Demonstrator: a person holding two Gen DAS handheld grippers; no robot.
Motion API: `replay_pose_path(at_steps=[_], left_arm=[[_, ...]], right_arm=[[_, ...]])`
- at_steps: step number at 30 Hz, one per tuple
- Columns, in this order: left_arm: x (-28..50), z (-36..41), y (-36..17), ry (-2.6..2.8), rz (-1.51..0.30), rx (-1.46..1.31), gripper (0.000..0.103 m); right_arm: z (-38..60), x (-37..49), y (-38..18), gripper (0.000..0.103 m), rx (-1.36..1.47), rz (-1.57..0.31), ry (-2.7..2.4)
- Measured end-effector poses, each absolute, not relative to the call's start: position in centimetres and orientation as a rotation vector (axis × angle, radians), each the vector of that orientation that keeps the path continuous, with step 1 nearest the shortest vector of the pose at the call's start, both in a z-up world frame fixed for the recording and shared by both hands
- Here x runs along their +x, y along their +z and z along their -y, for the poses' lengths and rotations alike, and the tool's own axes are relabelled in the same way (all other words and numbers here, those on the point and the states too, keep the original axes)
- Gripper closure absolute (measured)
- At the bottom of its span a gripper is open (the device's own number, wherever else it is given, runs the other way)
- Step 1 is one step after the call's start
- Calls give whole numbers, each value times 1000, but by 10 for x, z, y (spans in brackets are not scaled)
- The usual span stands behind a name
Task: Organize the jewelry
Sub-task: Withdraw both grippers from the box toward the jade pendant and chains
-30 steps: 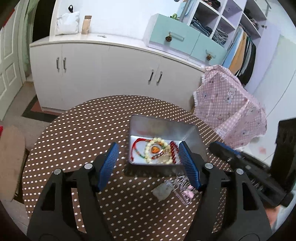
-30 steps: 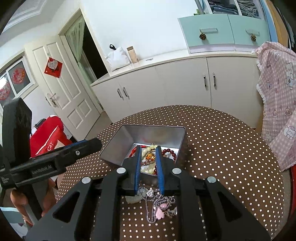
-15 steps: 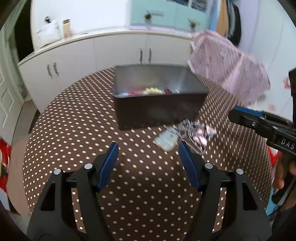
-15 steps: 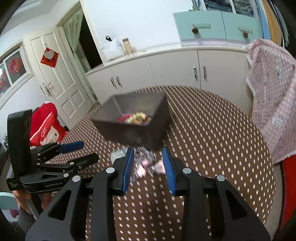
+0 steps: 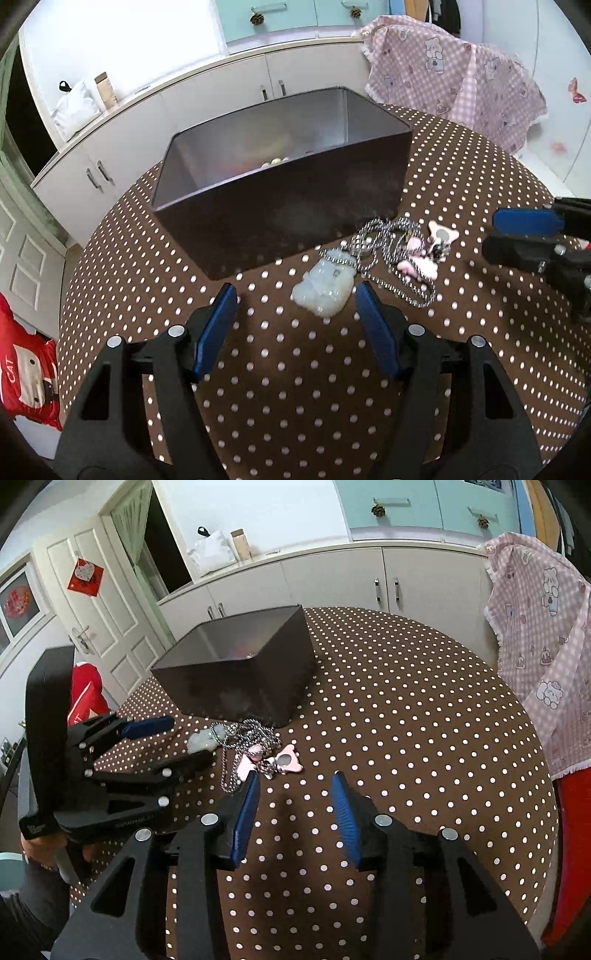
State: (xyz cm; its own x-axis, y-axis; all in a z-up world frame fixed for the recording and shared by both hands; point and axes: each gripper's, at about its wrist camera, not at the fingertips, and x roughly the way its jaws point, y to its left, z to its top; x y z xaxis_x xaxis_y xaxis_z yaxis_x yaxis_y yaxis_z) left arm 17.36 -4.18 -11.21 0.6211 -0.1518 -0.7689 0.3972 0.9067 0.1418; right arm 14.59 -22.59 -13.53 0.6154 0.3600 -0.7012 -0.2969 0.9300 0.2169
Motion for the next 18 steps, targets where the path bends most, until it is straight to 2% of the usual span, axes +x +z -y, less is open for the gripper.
replay_pose_path(at_steps=[1, 2, 8, 18], left_arm=[[175, 43, -112, -340, -847, 313, 51], [176, 45, -111, -369, -851, 308, 70], [171, 46, -110, -357, -836, 323, 70], [164, 15, -101, -286, -843, 254, 70]], right_arm=[[225, 147, -136, 64, 71, -830, 374], [224, 148, -137, 63, 54, -838, 367], [207, 152, -143, 54, -56, -858, 354], [186, 166, -150, 53, -194, -852, 334]])
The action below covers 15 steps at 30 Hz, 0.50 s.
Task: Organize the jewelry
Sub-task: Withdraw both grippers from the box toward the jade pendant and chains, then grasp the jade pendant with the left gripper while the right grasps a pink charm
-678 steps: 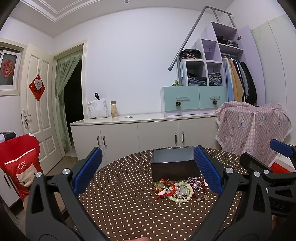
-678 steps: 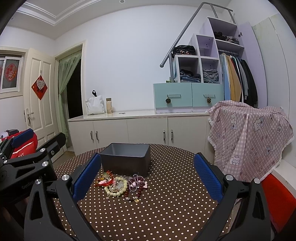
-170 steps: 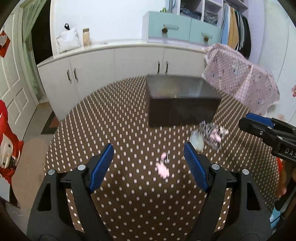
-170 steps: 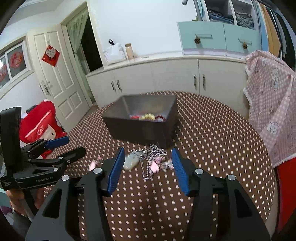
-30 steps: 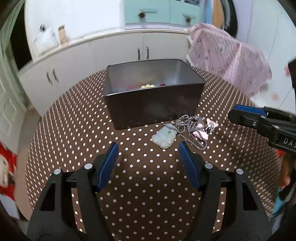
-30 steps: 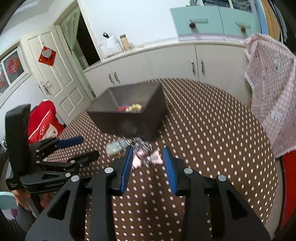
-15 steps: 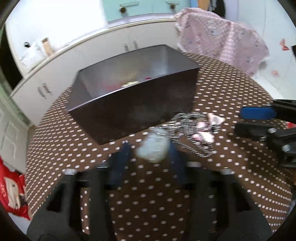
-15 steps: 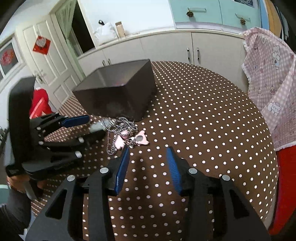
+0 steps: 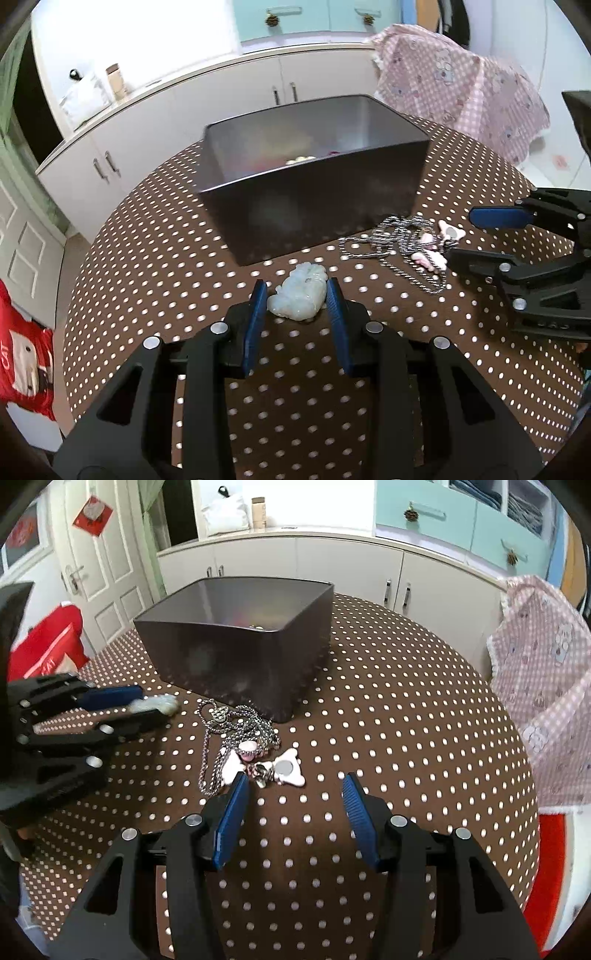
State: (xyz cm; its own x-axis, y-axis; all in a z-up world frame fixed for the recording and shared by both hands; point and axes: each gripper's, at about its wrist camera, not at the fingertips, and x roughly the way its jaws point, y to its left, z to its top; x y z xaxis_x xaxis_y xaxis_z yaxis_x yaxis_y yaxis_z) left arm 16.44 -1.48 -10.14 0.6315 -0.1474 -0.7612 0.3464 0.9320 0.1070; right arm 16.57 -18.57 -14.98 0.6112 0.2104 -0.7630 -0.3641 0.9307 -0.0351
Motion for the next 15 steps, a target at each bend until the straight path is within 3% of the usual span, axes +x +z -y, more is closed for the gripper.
replay_pose_path(at_steps=[4, 6, 8, 15], left_arm=[[163, 8, -97, -282, -838, 226, 70], [162, 7, -95, -290, -833, 217, 72], [160, 7, -90, -299, -820, 212, 72], [156, 8, -78, -347, -798, 174, 83]], right_arm=[[181, 168, -151, 54, -223, -846, 345], [177, 165, -151, 72, -228, -840, 376], [175, 163, -151, 82, -241, -839, 369], [183, 158, -144, 82, -214, -838, 371]])
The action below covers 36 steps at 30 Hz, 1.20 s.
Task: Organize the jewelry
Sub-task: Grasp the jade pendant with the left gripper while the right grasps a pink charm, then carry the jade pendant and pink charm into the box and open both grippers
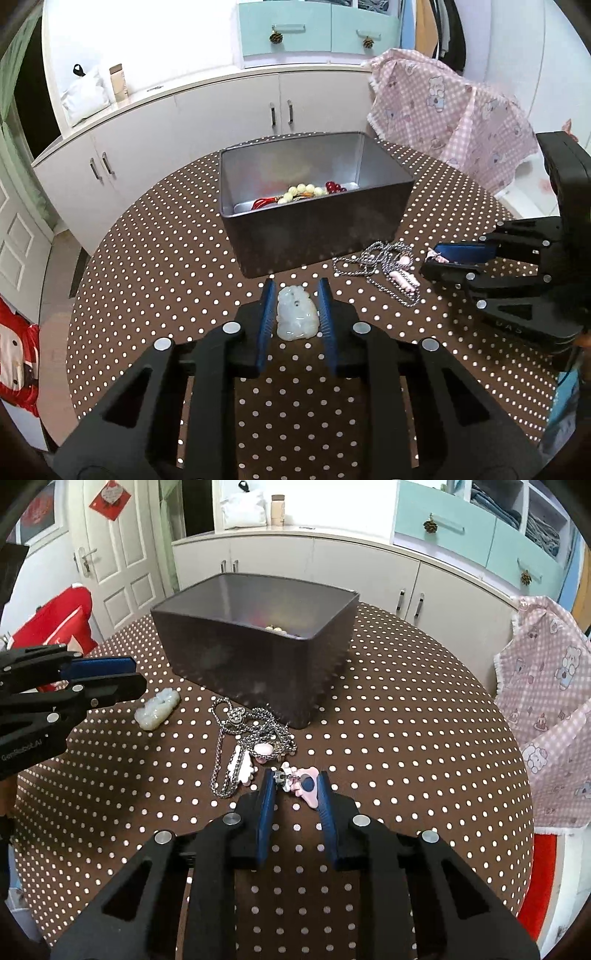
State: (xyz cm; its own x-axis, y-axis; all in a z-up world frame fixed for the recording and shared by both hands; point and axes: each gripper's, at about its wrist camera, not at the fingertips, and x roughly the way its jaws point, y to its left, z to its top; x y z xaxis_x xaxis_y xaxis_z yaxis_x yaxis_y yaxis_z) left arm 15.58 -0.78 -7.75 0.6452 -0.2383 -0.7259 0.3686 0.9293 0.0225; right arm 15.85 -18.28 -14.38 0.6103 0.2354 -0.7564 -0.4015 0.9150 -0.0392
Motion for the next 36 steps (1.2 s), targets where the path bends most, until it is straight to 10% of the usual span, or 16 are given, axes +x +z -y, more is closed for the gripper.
replay_pose_path(at_steps=[10, 11, 12, 14, 19, 23, 26, 36], left_arm=[[160, -14, -72, -359, -802, 63, 82], [161, -15, -75, -372, -822, 63, 70], [162, -14, -77, -379, -839, 67, 35], [158, -14, -80, -358, -813, 72, 25], [160, -1, -94, -338, -843, 136, 26], [167, 7, -111, -341, -922, 184, 65], [166, 12, -112, -343, -909, 206, 74], [155, 6, -78, -327, -806, 149, 74]], right_arm=[[194, 143, -113, 82, -169, -751, 391], [193, 142, -113, 82, -169, -750, 394], [191, 142, -113, 82, -169, -751, 398], [185, 142, -114, 82, -163, -752, 404], [179, 139, -114, 82, -161, -751, 408], [179, 139, -111, 82, -159, -743, 405], [180, 138, -108, 82, -153, -734, 404], [180, 138, -92, 82, -136, -688, 403]])
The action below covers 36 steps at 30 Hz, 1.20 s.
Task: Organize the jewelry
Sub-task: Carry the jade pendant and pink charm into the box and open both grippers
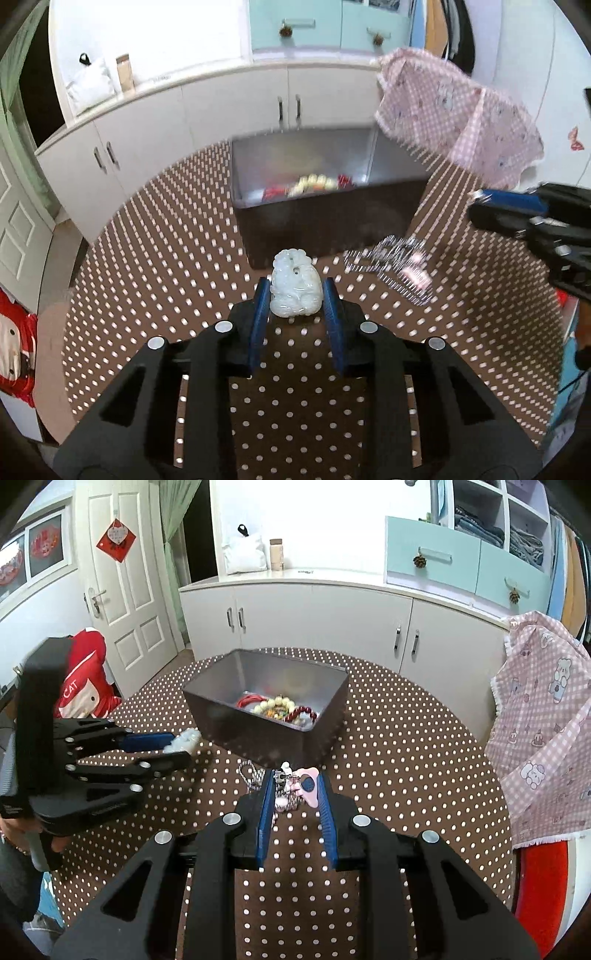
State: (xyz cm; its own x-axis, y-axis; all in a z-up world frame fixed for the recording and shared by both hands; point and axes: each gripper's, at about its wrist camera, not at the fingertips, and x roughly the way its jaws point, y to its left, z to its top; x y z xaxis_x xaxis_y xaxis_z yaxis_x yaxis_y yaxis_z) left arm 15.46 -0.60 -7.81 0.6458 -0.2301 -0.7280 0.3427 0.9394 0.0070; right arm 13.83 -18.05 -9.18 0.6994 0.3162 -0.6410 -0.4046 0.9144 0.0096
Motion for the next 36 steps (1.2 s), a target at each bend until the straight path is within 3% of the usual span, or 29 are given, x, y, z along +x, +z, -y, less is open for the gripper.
replay_pose_path(at_steps=[12, 27, 36], left_arm=[[173, 21, -21, -367, -682, 94, 74], [215, 15, -48, -302, -773, 52, 74], [211, 6, -44, -314, -717, 7, 73]], right_arm=[[160, 164, -64, 82, -121, -599, 399], [153, 193, -82, 82, -78, -653, 404], [154, 194, -84, 81, -70, -650, 395]])
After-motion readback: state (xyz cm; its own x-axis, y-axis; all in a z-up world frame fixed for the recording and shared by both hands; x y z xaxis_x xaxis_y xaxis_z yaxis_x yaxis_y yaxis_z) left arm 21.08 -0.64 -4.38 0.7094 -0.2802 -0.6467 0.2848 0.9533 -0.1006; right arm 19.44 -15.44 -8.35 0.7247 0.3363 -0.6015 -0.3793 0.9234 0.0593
